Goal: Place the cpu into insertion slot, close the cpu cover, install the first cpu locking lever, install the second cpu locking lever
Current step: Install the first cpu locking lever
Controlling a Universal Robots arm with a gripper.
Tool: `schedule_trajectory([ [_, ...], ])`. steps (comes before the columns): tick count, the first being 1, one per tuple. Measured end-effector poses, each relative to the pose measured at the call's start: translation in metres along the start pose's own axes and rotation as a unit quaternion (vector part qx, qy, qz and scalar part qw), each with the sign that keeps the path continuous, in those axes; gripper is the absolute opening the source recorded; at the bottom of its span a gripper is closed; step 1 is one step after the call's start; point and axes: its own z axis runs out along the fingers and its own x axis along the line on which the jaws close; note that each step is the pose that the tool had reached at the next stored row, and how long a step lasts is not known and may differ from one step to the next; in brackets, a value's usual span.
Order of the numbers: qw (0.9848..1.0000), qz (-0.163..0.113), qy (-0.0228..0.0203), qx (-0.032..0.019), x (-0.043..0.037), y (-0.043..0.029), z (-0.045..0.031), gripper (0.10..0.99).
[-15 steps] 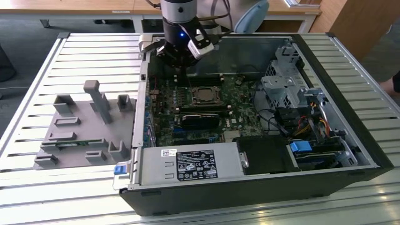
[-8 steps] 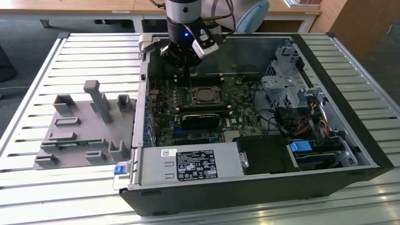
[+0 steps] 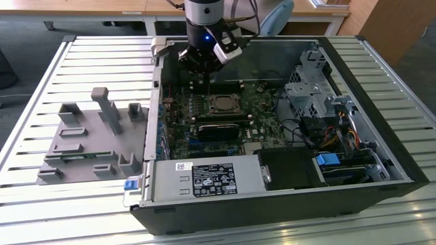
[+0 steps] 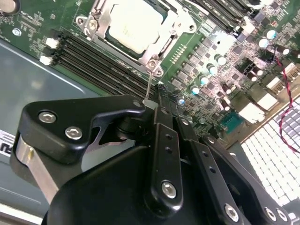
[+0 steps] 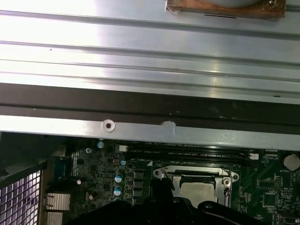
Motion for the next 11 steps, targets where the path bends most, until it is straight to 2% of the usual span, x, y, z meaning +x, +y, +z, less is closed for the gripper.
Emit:
schedule_trajectory([
  [11, 1.0, 0.0, -0.0001, 0.0, -0.0154, -0.0006, 0.0019, 0.106],
])
